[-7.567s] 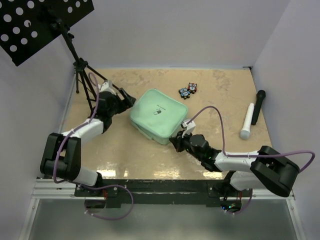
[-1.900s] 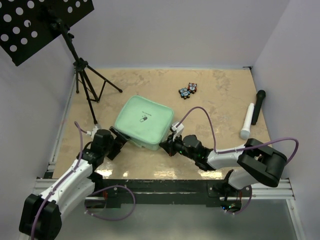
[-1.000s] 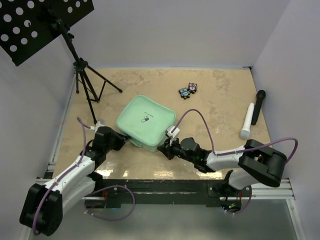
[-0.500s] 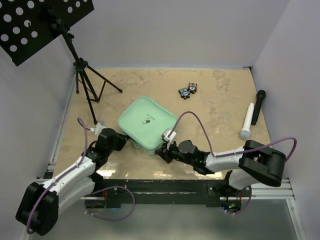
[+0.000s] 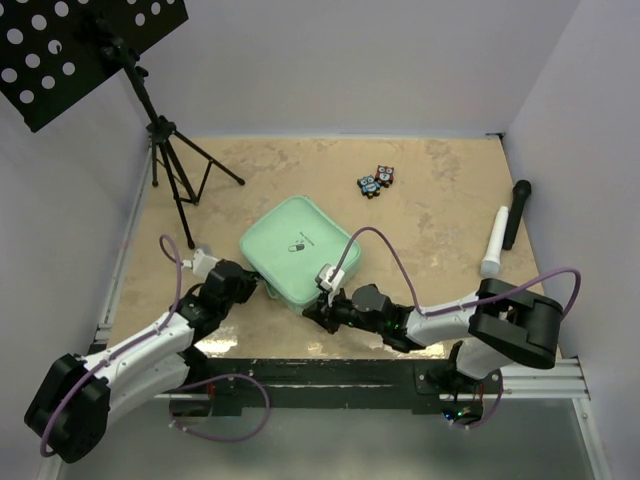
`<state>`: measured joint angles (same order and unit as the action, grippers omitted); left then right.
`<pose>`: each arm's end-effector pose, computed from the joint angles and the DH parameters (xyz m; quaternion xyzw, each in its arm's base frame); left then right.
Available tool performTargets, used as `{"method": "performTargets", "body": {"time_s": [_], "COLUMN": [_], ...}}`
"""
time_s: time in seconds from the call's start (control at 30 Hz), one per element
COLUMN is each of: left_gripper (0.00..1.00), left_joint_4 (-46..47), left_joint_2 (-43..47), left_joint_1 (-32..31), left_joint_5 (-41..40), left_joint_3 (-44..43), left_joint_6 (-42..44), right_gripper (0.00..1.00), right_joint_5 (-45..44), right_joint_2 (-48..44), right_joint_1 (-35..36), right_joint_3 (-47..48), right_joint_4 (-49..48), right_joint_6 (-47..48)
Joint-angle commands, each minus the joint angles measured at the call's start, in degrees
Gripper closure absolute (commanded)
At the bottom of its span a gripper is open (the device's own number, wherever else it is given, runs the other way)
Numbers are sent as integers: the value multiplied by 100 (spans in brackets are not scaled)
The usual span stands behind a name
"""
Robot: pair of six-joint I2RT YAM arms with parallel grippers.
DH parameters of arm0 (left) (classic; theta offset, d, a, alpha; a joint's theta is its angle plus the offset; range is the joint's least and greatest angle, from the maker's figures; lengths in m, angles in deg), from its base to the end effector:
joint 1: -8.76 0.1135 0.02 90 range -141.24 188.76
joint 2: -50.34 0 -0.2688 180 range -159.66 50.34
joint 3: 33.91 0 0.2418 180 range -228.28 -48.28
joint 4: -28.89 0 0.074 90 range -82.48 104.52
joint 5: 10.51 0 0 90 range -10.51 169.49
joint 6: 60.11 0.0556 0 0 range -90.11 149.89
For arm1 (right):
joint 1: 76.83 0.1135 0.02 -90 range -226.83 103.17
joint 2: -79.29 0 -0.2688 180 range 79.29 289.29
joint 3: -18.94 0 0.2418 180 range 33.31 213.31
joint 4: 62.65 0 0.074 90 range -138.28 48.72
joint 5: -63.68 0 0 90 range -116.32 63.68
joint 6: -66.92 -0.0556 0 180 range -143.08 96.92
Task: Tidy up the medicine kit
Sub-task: Zip the medicine box at the center of the board.
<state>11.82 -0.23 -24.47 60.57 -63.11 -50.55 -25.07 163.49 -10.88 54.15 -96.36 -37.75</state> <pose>0.1551 -0.0801 0.1543 -0.4212 0.7853 -0.2782 0.3586 0.1116 0.2530 0.1643 -0.3499 0.7137 0.3992 0.4571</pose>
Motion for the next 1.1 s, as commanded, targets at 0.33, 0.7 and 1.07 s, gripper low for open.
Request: {"method": "performTargets", "body": {"time_s": [0.33,0.7,1.07], "left_gripper": [100,100,100], "left_joint_4": [-424,-126,1253], "left_joint_2": [-269,-226,-954], "left_joint_1": [-456,-509,-509], "left_joint_5": [-16,-42,248], "left_joint_3": [-90,-20,-73], "left_joint_6": [-419,-332,-147], "right_gripper": [100,100,100], "right_joint_5": [428,-916,-1541], "right_joint_2": [641,466,-158], "right_joint_1": [216,234,-328], "right_joint_3": [974,676,-35], "right_joint_4": [-897,-1117,-765], "right_joint_6": [-176,-967,-1529]}}
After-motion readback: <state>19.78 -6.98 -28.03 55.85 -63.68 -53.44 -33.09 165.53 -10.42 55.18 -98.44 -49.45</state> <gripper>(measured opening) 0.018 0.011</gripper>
